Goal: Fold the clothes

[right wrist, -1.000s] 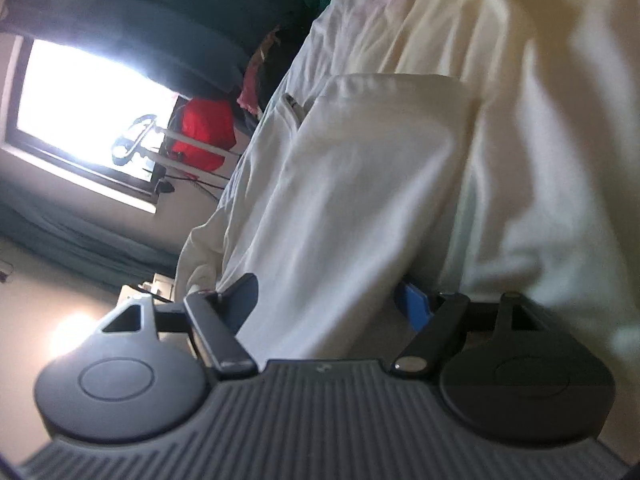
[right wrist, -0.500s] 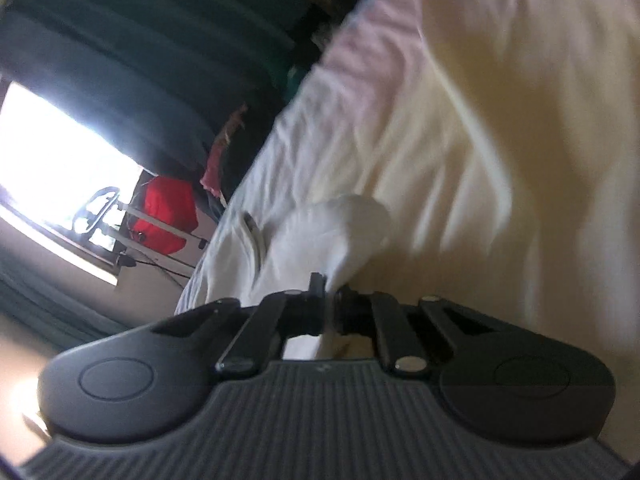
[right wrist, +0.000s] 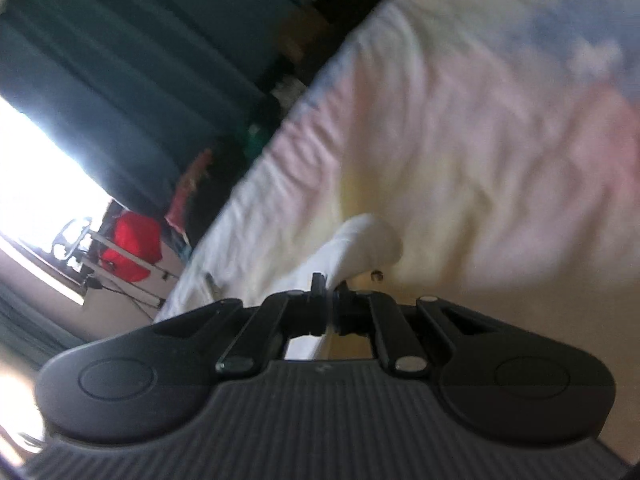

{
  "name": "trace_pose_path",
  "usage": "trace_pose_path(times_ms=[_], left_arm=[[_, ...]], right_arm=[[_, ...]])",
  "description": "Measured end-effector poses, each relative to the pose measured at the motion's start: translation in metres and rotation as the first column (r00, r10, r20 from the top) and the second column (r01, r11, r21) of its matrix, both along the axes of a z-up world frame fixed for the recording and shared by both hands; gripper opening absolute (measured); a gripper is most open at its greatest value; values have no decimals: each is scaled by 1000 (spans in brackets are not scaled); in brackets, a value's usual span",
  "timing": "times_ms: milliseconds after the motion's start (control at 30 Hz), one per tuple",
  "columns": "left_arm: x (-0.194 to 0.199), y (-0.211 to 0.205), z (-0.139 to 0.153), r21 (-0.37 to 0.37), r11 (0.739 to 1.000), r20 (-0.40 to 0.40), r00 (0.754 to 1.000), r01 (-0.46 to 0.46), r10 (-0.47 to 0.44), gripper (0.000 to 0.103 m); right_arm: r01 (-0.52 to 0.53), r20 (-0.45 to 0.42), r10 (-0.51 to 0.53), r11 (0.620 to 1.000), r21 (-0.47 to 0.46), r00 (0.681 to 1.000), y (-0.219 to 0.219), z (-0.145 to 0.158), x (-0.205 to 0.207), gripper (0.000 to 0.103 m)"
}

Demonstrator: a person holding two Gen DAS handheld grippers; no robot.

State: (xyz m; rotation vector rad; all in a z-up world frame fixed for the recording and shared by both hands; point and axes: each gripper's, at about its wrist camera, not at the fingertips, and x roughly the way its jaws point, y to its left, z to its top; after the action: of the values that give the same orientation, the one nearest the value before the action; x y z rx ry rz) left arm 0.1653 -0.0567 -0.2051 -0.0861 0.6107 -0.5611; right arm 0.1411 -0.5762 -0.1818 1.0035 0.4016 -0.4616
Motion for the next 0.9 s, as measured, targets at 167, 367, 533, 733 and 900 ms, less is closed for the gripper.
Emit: trace_pose_path(times_ms=[167, 367, 533, 733, 900], left_arm=[[-3, -7, -5, 40, 999, -6, 1000, 7, -7, 34], [-4, 10, -5, -27, 998, -127, 990, -62, 58, 58], [-11, 54, 3, -193, 951, -232, 953, -241, 195, 81], [-8, 120, 18, -248, 800, -288, 830, -546, 477, 83], [3, 173, 16, -183, 586, -380, 607, -789, 698, 83]], right_arm=[[3, -35, 2, 990, 142, 999, -11, -39, -27, 7], [16, -15, -14, 993, 114, 1000, -2, -33, -27, 7], [17, -54, -15, 999, 47, 998, 5, -31, -24, 7], [5, -64, -4, 1000, 21, 998, 0, -30, -21, 7], [2, -79, 1, 999, 35, 997, -3, -35, -18, 7]])
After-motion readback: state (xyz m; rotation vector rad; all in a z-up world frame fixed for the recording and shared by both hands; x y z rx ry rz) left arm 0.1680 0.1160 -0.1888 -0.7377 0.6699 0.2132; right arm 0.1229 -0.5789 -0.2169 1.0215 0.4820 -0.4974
